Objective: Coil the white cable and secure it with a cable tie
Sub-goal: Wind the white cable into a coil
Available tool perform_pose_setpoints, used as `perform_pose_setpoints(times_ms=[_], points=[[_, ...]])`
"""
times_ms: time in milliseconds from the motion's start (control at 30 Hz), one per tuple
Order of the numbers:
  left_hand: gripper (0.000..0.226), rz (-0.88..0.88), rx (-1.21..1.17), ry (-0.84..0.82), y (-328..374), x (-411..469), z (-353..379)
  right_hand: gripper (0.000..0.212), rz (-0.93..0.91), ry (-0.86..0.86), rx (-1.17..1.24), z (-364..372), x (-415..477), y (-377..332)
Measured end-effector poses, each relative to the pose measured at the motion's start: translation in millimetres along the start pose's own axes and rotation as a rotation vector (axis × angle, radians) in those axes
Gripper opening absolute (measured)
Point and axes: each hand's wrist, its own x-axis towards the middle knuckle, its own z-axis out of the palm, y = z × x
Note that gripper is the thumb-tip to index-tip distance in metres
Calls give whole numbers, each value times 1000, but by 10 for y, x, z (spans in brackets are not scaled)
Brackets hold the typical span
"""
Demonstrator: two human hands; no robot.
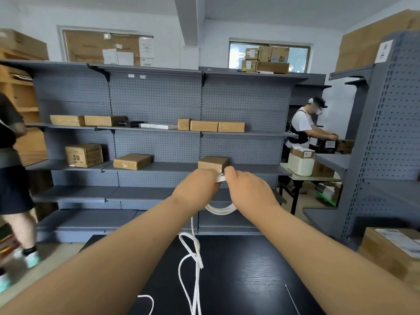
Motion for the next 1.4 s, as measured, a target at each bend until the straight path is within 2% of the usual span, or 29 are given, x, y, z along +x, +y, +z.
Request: perform_pose_setpoints(times_ms=[67, 167, 267, 400, 533, 600, 633, 733, 833, 1033, 1133, 1267, 1400], points=[[23, -34, -155, 62, -42, -45, 36, 20, 120, -52, 98, 20, -4, 5], [29, -108, -397, 96, -130, -106, 88, 4, 307, 0, 278, 105, 38, -16], [32, -132, -361, 106, -181, -145, 84, 3, 355, -30, 341, 174, 105, -80], [28, -116, -161, 131, -343, -120, 29, 20, 234, 51, 249, 163, 180, -175], [20, -50, 17, 74, -504, -99, -50, 21, 63, 154, 73, 213, 256, -329], [18, -41, 57, 61, -600, -78, -103, 38, 25, 158, 1, 227, 304, -404], [17, -36, 64, 54, -656, -69, -119, 41, 16, 136, -16, 225, 314, -450], [17, -23, 70, 47, -824, -63, -155, 29, 25, 0, 57, 190, 378, -593], [21, -27, 17, 108, -991, -101, -163, 26, 84, -53, 64, 242, 471, -710], [27, -182, -416, 136, -1264, -227, -111, 19, 282, -66, 254, 289, 648, -998], [27, -97, -362, 138, -1435, -273, -160, 17, 283, -91, 291, 343, 689, -1139], [18, 118, -285, 89, -1711, -346, -263, 14, 167, -162, 240, 373, 699, -1239], [17, 185, -306, -118, -1958, -406, -304, 4, 35, -281, 133, 339, 710, -1337]])
